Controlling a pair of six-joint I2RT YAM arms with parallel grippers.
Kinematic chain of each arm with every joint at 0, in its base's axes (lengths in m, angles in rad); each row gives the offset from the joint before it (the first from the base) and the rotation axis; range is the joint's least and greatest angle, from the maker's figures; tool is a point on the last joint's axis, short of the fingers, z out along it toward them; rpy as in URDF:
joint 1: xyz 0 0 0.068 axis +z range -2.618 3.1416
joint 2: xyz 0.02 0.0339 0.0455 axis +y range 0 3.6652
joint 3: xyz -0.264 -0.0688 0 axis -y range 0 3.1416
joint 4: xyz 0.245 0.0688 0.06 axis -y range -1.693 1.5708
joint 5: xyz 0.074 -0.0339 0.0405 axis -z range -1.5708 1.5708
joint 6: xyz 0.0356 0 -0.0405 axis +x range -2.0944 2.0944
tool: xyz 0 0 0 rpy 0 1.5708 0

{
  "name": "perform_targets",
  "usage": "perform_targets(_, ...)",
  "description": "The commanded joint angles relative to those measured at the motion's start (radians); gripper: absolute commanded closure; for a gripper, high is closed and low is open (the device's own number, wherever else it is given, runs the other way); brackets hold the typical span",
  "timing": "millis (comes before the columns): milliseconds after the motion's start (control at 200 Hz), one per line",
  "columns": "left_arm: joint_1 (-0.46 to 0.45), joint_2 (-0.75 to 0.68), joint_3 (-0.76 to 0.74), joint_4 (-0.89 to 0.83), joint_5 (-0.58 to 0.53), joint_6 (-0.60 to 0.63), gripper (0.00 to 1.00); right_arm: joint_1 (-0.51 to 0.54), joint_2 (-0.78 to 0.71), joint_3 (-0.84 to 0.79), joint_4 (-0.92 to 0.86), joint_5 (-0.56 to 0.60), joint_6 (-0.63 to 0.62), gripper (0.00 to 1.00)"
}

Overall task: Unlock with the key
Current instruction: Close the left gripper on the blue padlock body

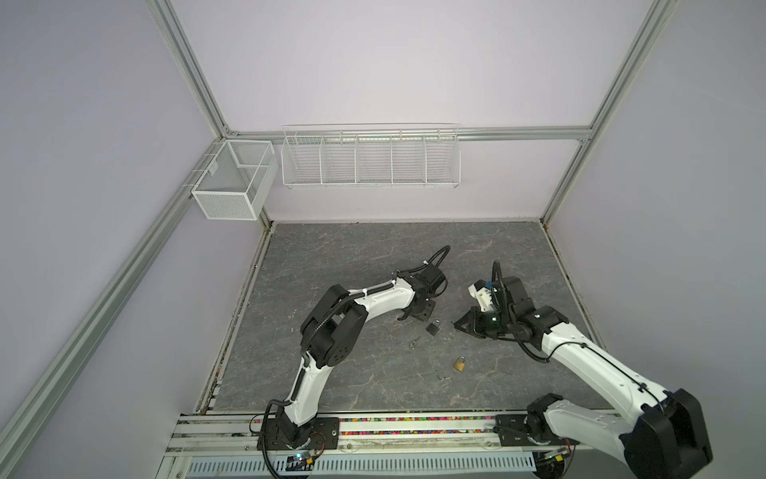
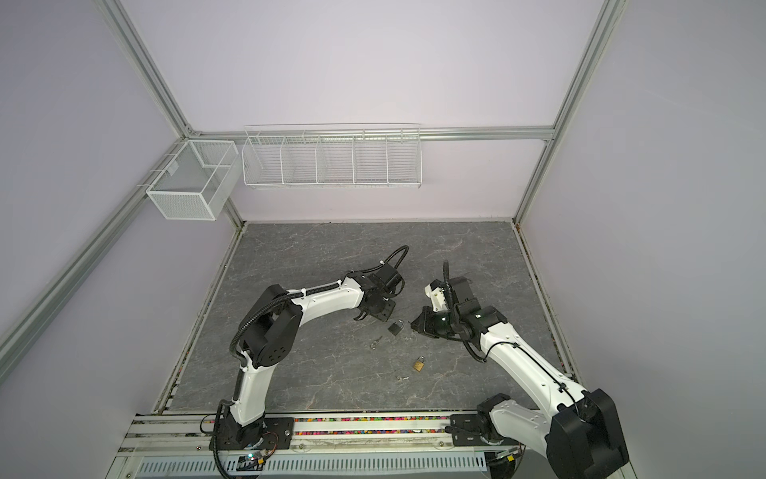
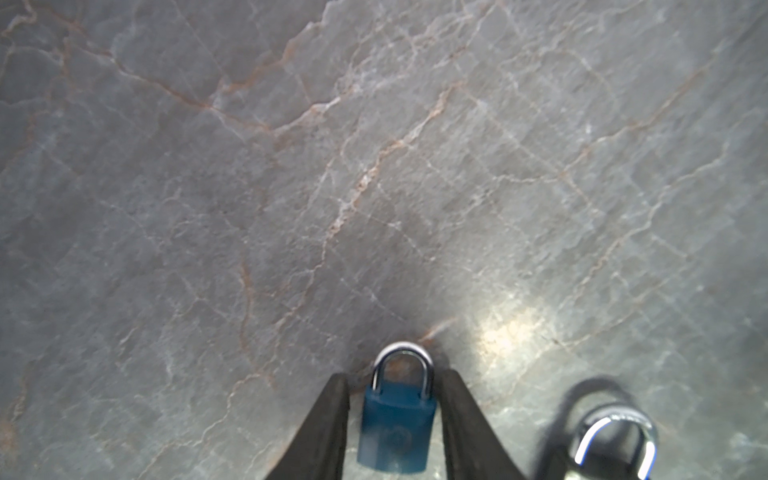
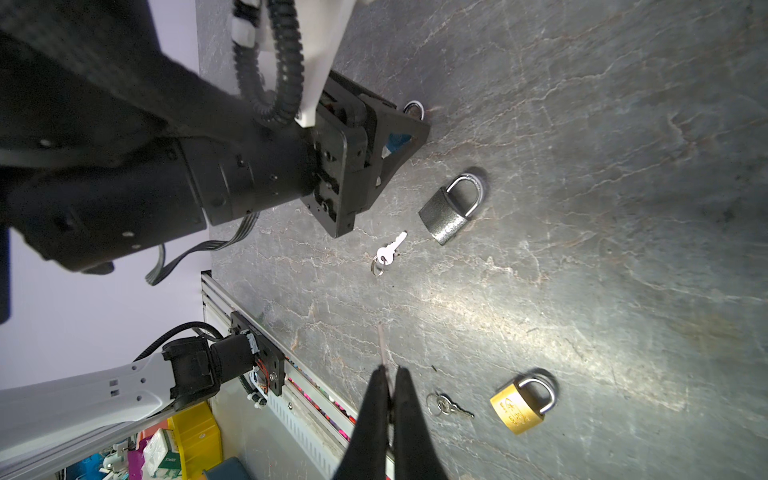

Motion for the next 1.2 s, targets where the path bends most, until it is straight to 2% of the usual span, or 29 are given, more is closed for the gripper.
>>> perform_targets(0, -0.008, 0.014, 0.012, -0.05, 0.009, -0.006, 0.63, 0.007, -0.003, -0.019, 0.015, -0.009, -0.003, 0.93)
perform_targets(535, -0.018, 0.03, 0.036, -0.079, -0.025, -0.049, 0.73, 0.013, -0.006, -0.021, 0.017, 0.002, -0.012, 0.93)
perform_targets(745, -0.016, -0.013, 0.037, -0.074, -0.049, -0.206, 0.84, 0.043, 0.003, -0.001, 0.011, 0.03, -0.037, 0.93)
perform_targets(910, -0.003, -0.11, 0.041, -0.064, -0.05, -0.388, 0.9, 0.113, 0.025, 0.051, -0.018, 0.12, -0.059, 0.93)
perform_targets(1194, 0.032, -0.402, -0.174, 0.147, 0.043, -0.708, 0.98, 0.245, 0.062, 0.082, 0.103, 0.241, -0.034, 0.93)
